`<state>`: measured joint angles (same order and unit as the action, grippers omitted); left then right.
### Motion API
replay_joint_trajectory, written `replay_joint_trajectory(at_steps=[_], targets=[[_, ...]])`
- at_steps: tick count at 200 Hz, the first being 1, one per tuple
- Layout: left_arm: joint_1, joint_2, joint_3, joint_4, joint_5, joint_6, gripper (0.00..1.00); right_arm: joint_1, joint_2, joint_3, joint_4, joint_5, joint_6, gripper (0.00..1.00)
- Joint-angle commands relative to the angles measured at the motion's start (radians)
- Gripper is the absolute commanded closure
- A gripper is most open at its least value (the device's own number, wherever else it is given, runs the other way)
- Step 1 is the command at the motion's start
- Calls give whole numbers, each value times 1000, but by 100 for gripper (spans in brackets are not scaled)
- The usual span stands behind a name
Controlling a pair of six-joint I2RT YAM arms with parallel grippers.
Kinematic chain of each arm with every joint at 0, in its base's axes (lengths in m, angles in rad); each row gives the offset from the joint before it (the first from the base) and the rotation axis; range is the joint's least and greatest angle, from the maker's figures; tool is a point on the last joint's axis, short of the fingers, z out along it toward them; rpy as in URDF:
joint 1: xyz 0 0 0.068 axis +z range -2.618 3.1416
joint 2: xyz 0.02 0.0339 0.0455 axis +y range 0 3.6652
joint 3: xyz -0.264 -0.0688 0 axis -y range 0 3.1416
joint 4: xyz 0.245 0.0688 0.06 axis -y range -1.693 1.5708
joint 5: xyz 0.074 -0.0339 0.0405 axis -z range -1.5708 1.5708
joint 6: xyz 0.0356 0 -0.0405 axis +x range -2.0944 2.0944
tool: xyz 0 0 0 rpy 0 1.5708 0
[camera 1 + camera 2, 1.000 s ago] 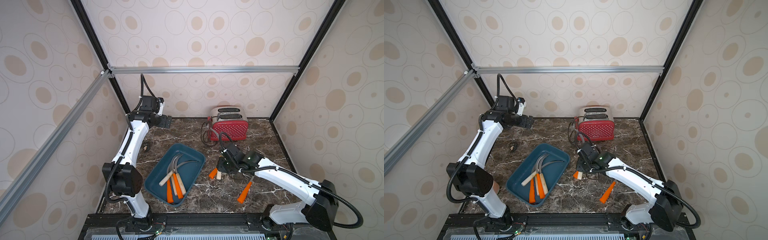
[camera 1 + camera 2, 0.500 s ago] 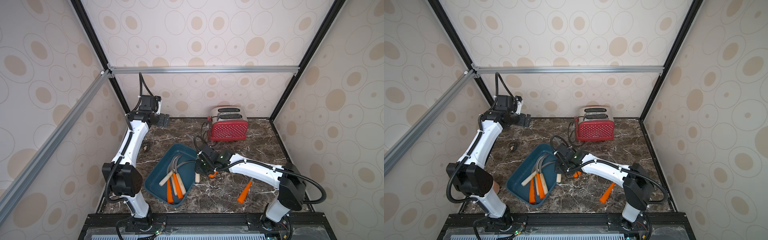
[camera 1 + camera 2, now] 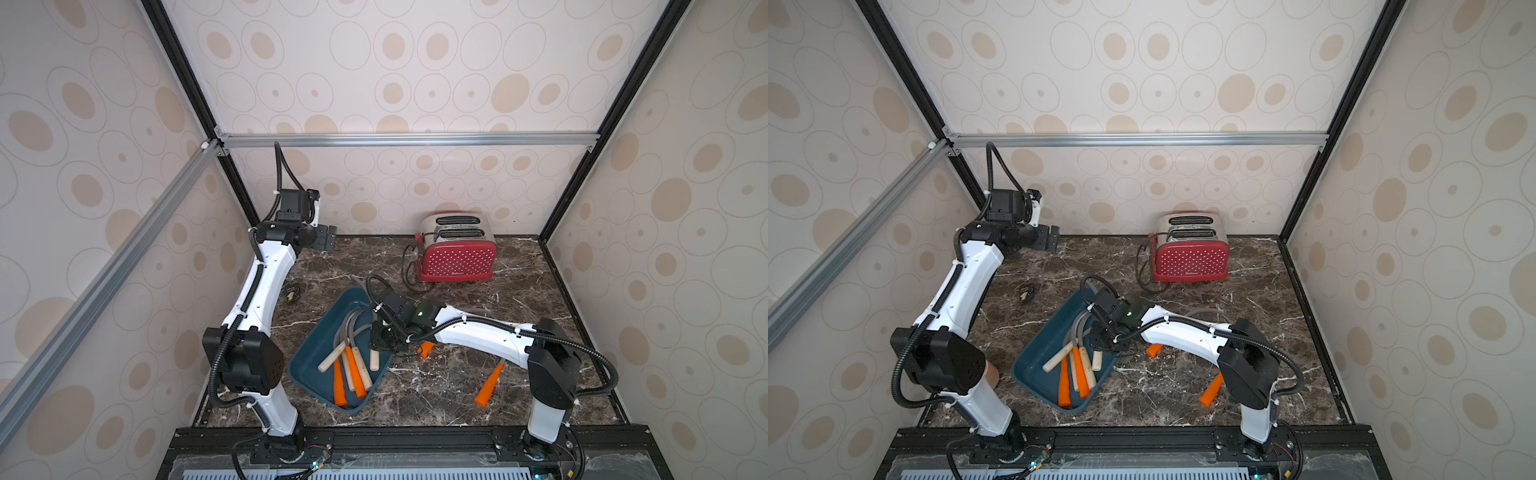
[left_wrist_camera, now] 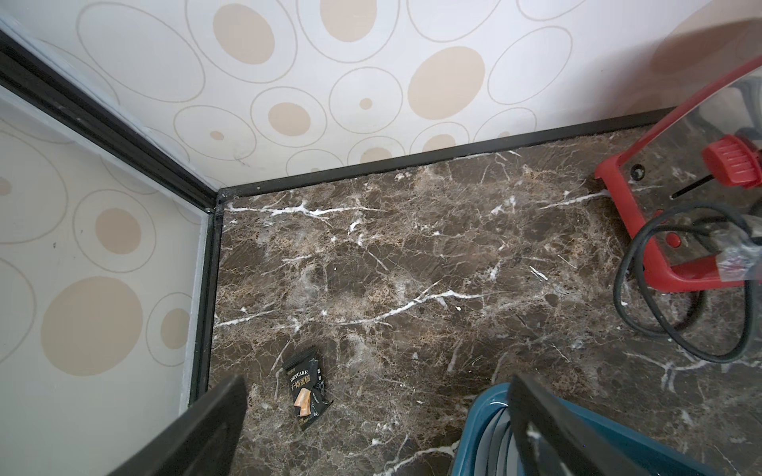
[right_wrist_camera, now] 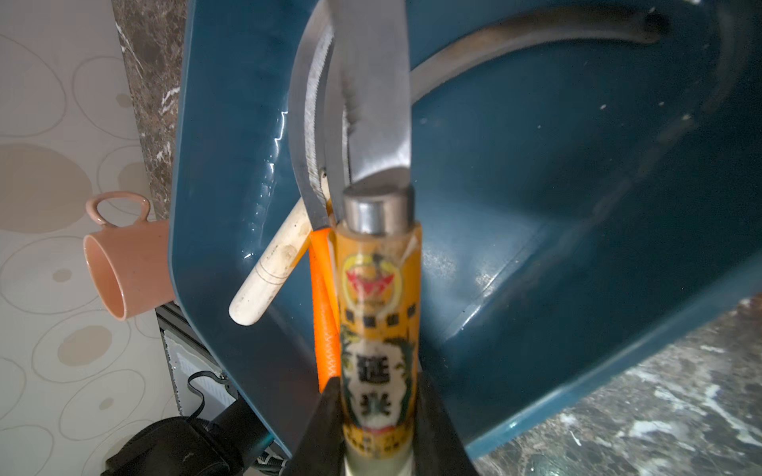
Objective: Put small sickles into storage boxes
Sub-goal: Place the sickle in the storage box.
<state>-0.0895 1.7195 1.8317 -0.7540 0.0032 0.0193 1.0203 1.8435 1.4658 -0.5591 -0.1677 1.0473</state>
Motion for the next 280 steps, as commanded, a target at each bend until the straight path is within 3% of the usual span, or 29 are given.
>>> replay_joint_trajectory(at_steps=[1, 144, 280], targets=[[6, -44, 17, 12, 17, 23, 1, 21, 41, 60, -55, -18, 17, 96], [5, -96, -35, 7, 49, 101, 1, 53, 131, 85, -93, -3, 99, 94], [5, -116, -70, 0, 73, 128, 1, 66, 187, 117, -115, -1, 109, 83]])
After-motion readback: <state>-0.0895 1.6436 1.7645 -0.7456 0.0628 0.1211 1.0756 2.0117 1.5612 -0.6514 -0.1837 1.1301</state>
